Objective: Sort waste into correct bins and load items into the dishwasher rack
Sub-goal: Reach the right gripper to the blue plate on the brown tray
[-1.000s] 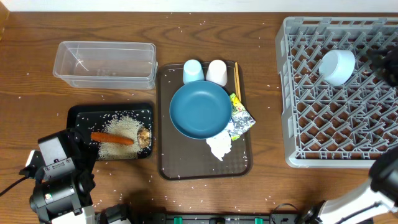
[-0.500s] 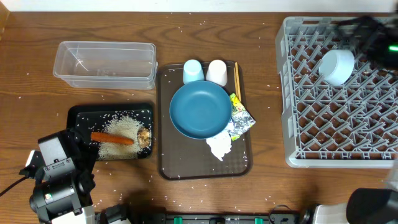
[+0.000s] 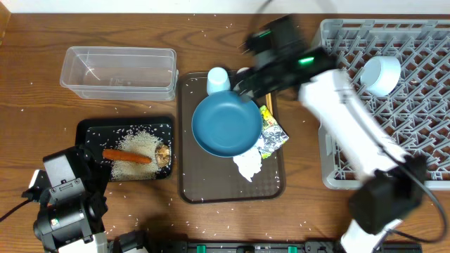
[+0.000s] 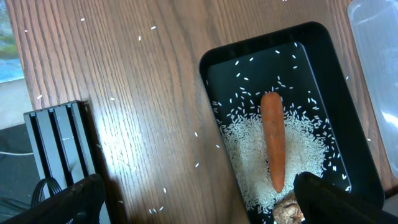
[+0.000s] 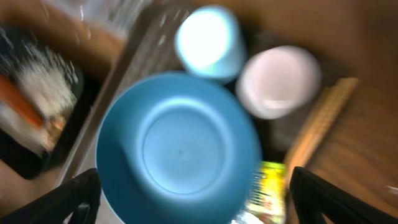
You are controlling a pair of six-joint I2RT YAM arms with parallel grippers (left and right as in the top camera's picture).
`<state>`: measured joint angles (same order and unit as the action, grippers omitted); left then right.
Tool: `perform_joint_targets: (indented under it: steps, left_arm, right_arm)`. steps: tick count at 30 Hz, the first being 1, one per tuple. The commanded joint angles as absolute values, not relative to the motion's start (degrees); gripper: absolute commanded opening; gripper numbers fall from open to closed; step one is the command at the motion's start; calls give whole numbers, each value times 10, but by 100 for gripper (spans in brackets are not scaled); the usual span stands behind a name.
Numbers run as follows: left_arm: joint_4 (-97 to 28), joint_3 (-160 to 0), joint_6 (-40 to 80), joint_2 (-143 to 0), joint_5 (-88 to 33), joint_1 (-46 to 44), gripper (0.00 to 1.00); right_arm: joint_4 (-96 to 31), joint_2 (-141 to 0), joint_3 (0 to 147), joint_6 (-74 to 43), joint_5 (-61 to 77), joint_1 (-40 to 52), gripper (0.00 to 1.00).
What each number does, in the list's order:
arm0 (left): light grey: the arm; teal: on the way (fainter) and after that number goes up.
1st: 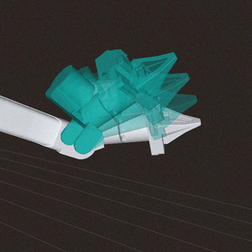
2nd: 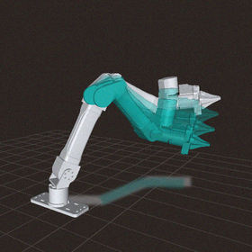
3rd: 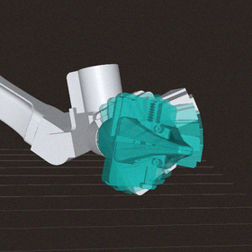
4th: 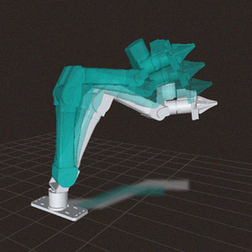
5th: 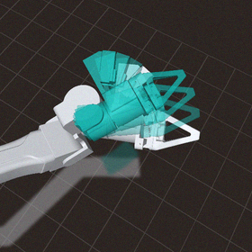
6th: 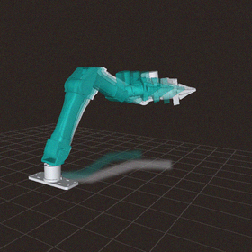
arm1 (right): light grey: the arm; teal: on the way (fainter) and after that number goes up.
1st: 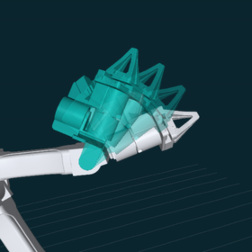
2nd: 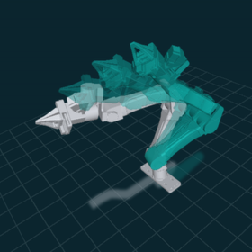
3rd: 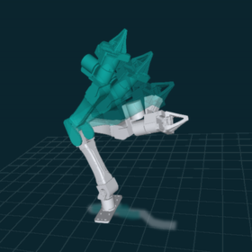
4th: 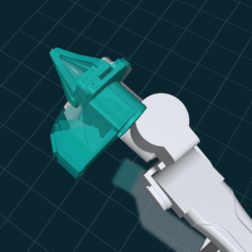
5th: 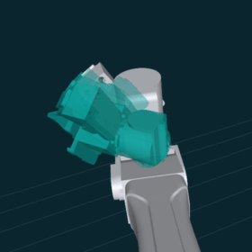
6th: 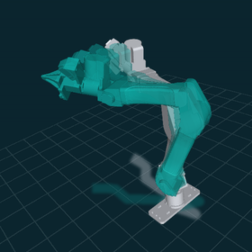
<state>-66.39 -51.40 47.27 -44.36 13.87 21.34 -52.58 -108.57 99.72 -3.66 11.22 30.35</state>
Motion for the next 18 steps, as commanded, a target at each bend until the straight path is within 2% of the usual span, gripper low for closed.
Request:
perform_joint_targets:
  steps: [1, 8, 12, 18]
  left_arm:
    - [-666, -523, 465, -444, 144, 216, 98]
    - [-666, -523, 465, -444, 143, 216, 98]
    - [-666, -523, 465, -444, 144, 216, 98]
    - [-666, -523, 465, -444, 144, 216, 98]
  right_arm:
    - [-522, -1130, 999, -38, 23, 363, 89]
    - [-528, -1206, 999, -51, 42, 452, 90]
    - [-528, -1249, 999, -51, 34, 492, 82]
    - [-529, -1265, 999, -57, 30, 512, 80]
